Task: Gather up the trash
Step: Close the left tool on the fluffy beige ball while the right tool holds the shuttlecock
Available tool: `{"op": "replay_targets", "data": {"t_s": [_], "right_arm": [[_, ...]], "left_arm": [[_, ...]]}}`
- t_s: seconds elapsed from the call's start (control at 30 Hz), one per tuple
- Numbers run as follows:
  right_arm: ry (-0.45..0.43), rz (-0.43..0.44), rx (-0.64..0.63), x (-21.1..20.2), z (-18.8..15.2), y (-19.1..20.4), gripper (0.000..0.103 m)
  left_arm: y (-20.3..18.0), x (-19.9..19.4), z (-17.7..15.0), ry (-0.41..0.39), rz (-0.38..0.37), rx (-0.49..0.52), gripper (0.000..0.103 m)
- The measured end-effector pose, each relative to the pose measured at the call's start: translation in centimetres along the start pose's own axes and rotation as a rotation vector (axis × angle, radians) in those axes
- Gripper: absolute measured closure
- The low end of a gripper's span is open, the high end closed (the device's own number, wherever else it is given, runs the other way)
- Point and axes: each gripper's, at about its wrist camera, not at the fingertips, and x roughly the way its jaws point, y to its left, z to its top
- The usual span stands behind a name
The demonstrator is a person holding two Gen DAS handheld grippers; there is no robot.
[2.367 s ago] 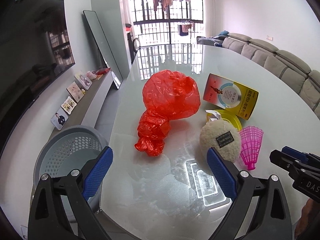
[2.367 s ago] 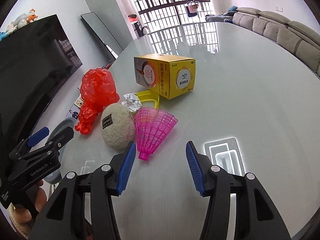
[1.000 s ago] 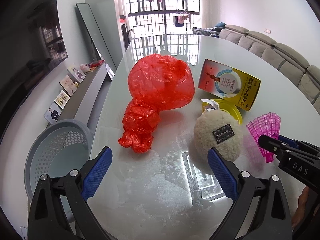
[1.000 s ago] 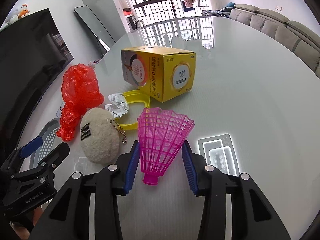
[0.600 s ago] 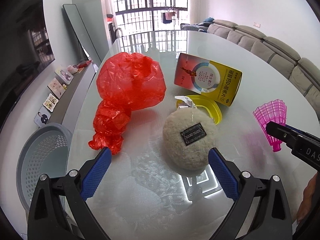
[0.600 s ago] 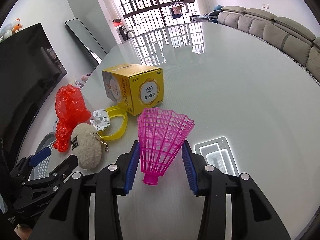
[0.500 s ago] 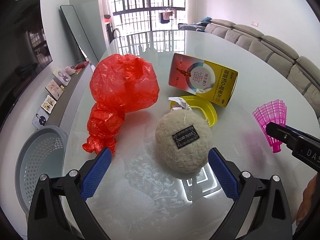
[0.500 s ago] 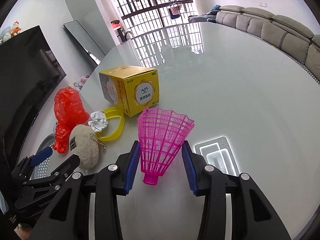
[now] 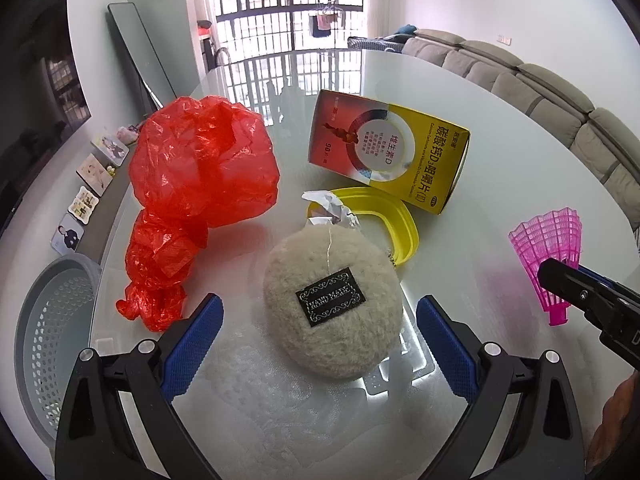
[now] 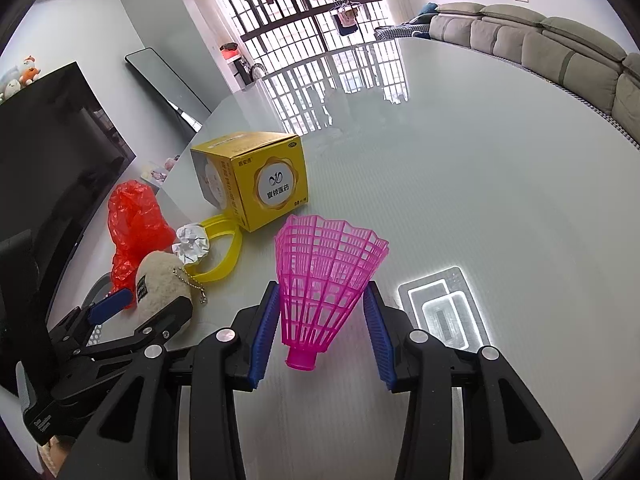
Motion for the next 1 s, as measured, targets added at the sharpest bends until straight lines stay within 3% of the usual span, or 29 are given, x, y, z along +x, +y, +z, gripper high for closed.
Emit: {"op": "replay_targets", "data": {"t_s": [0.17,0.43,1.0], "right_arm": [[0.013,0.01,0.002,0.4,-0.1,-0.3,0.062],[0.019,0.013,0.008,0.7,-0.1,-0.5,0.062],[0.001,0.008,-0.009,-0.4,-0.6,0.9,0.062]], "left_arm": [[-0.2,0.4,0.2,0.001,-0.004,0.001,0.009],[-0.5,0.9,0.3,0.024,-0.015,-0.007,0.04],[0.7,-1.4,-0.6,-0.015,-0.009,-0.01,0.042]]}}
